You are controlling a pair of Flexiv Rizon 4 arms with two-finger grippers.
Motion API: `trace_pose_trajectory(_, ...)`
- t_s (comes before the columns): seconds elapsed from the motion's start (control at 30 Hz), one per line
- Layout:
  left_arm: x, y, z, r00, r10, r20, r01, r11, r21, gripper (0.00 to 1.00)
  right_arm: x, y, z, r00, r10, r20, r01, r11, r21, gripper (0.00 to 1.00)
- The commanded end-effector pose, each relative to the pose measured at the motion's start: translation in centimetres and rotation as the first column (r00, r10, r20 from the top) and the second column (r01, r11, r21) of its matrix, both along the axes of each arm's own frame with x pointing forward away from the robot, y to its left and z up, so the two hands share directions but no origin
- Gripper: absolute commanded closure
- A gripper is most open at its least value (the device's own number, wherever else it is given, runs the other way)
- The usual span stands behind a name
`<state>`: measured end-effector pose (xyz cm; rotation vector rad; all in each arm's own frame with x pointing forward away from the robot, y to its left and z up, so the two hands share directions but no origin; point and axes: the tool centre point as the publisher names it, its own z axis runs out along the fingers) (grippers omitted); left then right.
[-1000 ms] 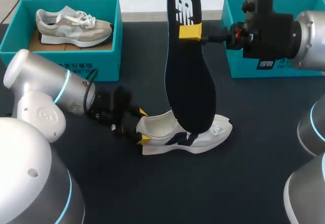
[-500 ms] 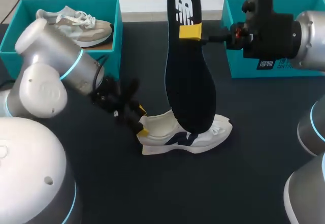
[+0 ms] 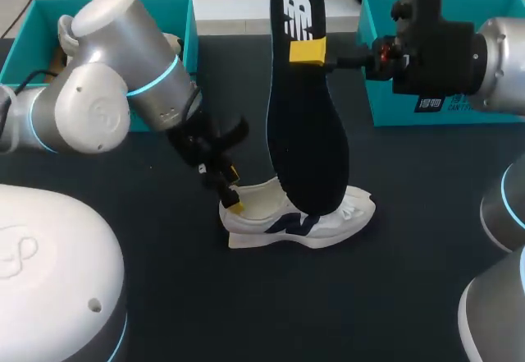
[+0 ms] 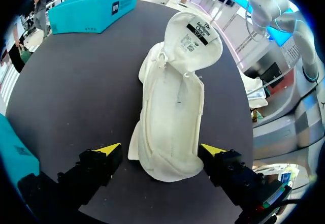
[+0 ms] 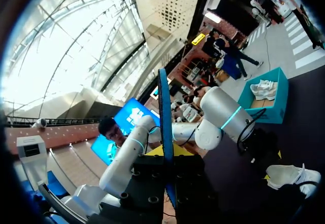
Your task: Take the shoe out of the shoebox, open the shoe tongue, remove and reinsert the insole, then place the shoe into the shoebox
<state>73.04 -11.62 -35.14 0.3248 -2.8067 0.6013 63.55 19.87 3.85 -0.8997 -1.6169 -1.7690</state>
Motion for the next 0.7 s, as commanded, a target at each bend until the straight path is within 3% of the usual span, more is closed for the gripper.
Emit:
trace_pose_trajectory(0.03, 0.1, 0.3, 1.4, 0.999, -0.020, 0.027, 0.019, 0.998, 0.052, 0.00, 0.1, 0.3, 0.0, 1.000, -0.001, -0.001, 0.001, 1.000, 0.000, 1.00)
trace_pose_trajectory(0.37, 0.8, 0.0, 2.6, 0.994, -0.093, -0.063, 0.098, 0.992, 0.084, 0.00, 0.1, 0.3, 0.0, 1.000, -0.001, -0.001, 0.001, 1.000, 0.000, 1.00)
trace_pose_trajectory(0.7, -0.2, -1.4, 3.3, 0.987, -0.160, 0.025, 0.148, 0.954, 0.262, 0.00, 0.1, 0.3, 0.0, 1.000, -0.001, -0.001, 0.001, 1.000, 0.000, 1.00)
